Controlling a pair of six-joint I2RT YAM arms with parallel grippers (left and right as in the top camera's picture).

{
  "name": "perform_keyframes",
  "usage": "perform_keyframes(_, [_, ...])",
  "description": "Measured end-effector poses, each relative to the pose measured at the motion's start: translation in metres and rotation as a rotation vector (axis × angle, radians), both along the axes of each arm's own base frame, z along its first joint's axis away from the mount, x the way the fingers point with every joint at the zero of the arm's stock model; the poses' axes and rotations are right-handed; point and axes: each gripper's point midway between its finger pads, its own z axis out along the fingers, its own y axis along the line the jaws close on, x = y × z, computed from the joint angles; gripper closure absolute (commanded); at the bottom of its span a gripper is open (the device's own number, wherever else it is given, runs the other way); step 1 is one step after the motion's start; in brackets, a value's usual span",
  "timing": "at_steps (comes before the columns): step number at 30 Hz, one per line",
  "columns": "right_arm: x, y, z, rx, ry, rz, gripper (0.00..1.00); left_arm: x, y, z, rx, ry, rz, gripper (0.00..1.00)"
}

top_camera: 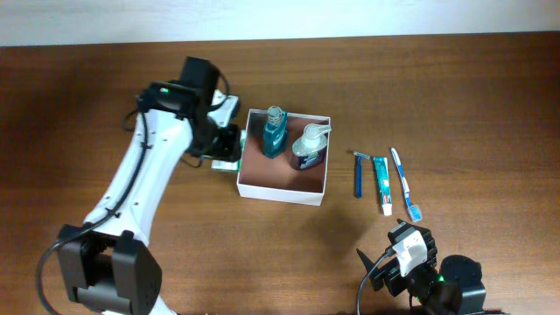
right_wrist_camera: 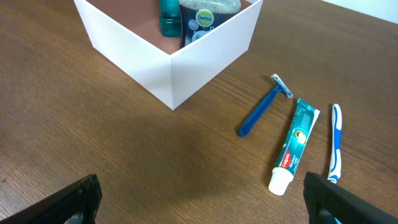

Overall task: Pack container
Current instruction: 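Drop the soap bar into the box and retract the left arm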

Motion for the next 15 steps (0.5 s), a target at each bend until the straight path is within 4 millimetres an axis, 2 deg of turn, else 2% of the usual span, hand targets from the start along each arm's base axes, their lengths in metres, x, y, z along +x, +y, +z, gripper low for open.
perform_keyframes(1, [0.000, 0.000, 0.000, 0.000, 0.000, 0.000, 0.01, 0.004, -0.012, 0.002, -0.014, -0.032, -0.022, 0.71])
perform_keyframes(4, [0.000, 0.000, 0.000, 0.000, -0.001, 0.000, 0.01, 0.009, -0.032, 0.001, -0.027, -0.064, -0.044, 0.70])
perform_keyframes(6, [0.000, 0.000, 0.000, 0.000, 0.000, 0.000, 0.01, 0.009, -0.043, -0.008, -0.026, -0.052, -0.059, 0.65])
perform_keyframes(8, [0.000, 0.000, 0.000, 0.000, 0.000, 0.000, 0.01, 0.013, -0.051, -0.020, -0.022, -0.038, -0.067, 0.65])
perform_keyframes(11, [0.000, 0.000, 0.000, 0.000, 0.000, 0.000, 0.01, 0.014, -0.053, -0.041, -0.004, 0.006, -0.072, 0.61])
perform_keyframes(13, [0.000, 0.000, 0.000, 0.000, 0.000, 0.000, 0.01, 0.013, -0.053, -0.051, 0.008, 0.031, -0.071, 0.35])
perform_keyframes(15, [0.000, 0.000, 0.000, 0.000, 0.000, 0.000, 0.01, 0.013, -0.053, -0.057, 0.012, 0.048, -0.065, 0.28])
